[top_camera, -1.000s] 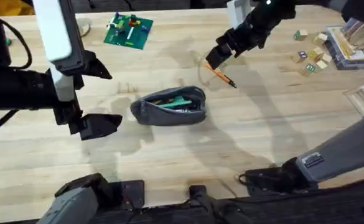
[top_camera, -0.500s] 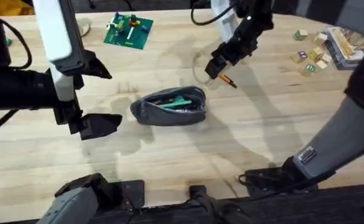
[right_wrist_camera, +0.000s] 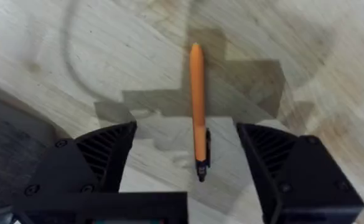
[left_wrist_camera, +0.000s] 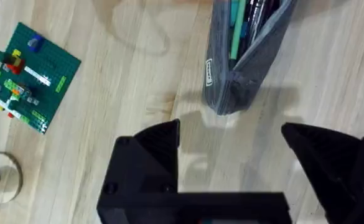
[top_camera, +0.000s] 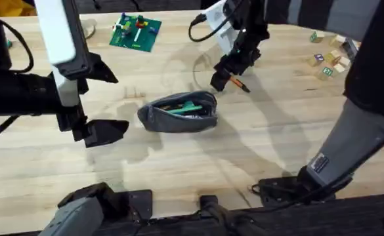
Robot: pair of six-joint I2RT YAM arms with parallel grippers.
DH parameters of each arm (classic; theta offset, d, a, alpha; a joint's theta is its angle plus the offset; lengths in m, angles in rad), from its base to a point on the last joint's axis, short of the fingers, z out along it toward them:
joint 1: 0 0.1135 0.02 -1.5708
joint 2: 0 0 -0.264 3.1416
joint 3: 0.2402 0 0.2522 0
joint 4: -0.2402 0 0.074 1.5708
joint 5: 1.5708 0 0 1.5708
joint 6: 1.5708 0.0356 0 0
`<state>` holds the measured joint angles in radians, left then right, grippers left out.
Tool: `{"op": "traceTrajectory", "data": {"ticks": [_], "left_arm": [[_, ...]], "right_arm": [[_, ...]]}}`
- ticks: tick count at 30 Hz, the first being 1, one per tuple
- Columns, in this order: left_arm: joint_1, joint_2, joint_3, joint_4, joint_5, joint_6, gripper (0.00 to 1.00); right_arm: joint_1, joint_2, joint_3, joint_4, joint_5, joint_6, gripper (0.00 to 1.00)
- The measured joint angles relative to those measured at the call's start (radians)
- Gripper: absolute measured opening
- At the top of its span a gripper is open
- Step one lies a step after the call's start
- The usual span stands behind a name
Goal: Unzip the bag, pick up the pens from the table one at a time and place them inside, then zip the bag closed.
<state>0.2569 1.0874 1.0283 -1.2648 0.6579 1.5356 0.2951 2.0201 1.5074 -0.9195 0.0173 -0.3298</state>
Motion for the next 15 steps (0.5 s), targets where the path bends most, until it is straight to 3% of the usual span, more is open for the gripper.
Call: {"op": "traceTrajectory", "data": {"ticks": [4,7,14,15], "left_arm": [[0.000,0.000,0.000,0.000,0.000,0.000,0.993],[0.000,0.000,0.000,0.000,0.000,0.000,0.993],[0.000,0.000,0.000,0.000,0.000,0.002,0.993],[0.000,0.000,0.000,0.000,0.000,0.002,0.993]], "right_arm": [[0.025,0.005,0.005,0.003,0.043,-0.005,0.990],[0.034,0.005,0.005,-0.003,0.043,-0.008,0.873],[0.053,0.005,0.005,0.001,0.047,0.025,0.112],[0.052,0.005,0.006,-0.002,0.049,0.034,0.058]]}}
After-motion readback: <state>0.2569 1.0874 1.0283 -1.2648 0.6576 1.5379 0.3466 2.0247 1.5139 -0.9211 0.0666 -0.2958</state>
